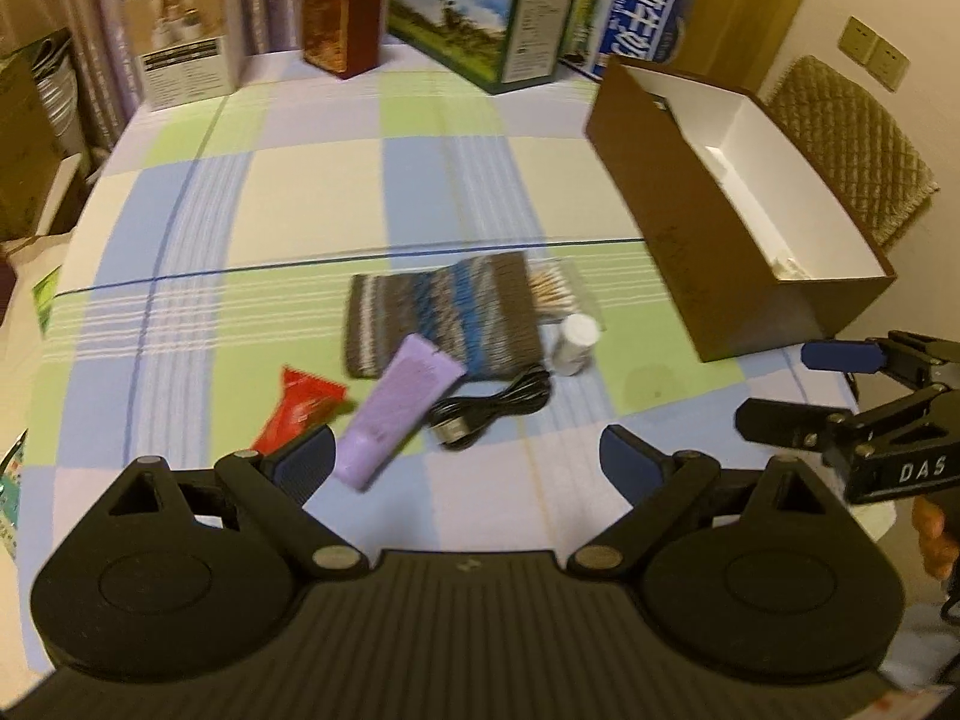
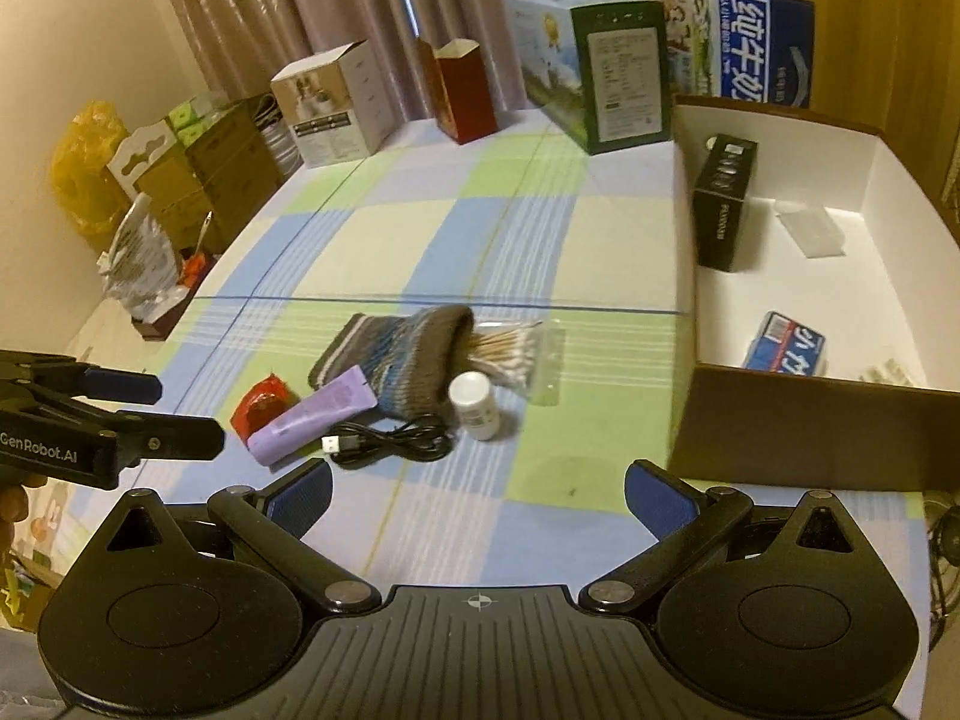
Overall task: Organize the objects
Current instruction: 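Move the left tool toward the red candy packet while the right tool approaches the white pill bottle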
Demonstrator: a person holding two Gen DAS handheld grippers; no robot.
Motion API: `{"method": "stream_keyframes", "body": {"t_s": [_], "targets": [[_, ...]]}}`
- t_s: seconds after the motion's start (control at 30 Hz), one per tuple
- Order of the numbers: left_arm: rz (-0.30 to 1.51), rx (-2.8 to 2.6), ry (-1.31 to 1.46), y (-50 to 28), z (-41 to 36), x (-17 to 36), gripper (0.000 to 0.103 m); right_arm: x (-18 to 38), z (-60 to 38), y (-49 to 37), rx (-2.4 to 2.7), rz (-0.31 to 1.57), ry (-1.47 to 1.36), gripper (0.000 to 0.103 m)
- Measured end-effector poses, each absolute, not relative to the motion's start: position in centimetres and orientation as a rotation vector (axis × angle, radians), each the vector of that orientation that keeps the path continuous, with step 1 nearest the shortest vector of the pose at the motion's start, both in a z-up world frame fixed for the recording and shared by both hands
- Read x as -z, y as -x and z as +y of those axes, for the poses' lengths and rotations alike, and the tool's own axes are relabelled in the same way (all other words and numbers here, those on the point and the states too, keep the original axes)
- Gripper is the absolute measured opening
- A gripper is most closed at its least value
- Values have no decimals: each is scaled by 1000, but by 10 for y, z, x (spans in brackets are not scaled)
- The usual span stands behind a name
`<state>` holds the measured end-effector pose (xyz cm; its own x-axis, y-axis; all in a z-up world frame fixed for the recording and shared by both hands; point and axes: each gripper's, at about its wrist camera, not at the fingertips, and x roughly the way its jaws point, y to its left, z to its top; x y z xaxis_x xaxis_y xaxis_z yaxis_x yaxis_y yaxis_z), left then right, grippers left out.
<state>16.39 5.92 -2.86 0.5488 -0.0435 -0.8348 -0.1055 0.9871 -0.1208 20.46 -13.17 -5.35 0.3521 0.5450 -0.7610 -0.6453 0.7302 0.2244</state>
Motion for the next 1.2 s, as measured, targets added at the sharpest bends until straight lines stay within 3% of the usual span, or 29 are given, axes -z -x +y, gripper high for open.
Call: {"method": "stream_keyframes", "body": {"t_s": [0.67,0.83,0.9,1.2], "targets": [[986,-146,170,-153,109,49,85,77,-92,-209,-783,912,172,100],[992,-152,168,-159,114,56,84,83,-84,-215,-784,907,182,84],[994,-156,168,-162,117,59,84,87,-81,-217,-786,909,184,73],[1013,-173,158,-179,126,75,81,104,-70,-234,-757,921,194,51]]}}
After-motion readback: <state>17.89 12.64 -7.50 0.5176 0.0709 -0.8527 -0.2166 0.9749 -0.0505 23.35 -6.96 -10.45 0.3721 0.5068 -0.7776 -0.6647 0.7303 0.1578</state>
